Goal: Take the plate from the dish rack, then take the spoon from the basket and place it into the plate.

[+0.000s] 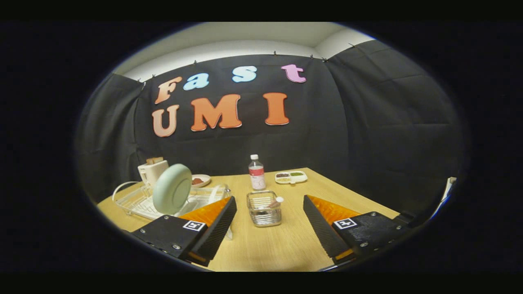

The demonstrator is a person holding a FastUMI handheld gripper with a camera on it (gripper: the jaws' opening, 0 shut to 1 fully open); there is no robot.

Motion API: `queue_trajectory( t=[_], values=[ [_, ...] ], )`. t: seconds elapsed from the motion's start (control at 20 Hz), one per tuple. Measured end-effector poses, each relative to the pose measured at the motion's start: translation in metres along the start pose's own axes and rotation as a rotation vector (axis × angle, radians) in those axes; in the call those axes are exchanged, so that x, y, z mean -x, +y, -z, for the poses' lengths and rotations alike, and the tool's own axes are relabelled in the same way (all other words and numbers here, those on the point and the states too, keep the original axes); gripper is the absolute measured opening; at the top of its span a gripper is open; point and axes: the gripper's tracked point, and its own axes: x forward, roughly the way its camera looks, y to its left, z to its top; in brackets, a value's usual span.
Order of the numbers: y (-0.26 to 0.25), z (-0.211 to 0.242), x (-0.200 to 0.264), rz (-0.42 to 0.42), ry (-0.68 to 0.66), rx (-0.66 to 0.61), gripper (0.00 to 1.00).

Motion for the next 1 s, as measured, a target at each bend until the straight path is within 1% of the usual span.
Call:
queue_trajectory(
  t=[0.1,0.25,0.4,0.45,0.65,0.75,0.85,0.95,1.0],
  values=[
    [0.035,-0.025,-0.009,-0.046,-0.017,-0.006,0.98],
    [0.097,-0.048,-0.029,-0.124,0.001,0.019,0.98],
    [0.147,-0.044,-0.061,-0.165,0.095,0.001,0.98],
    [0.159,-0.038,-0.072,-0.159,0.137,-0.006,0.99],
    [0.181,-0.005,-0.106,-0.108,0.262,0.036,0.98],
    [0.193,0.020,-0.110,-0.108,0.357,0.003,0.98],
    [0.195,0.040,-0.113,-0.083,0.433,-0.043,0.96],
    [0.199,0.057,-0.118,-0.068,0.490,-0.068,0.90],
    [0.200,0.064,-0.118,-0.057,0.513,-0.065,0.81]
  ],
)
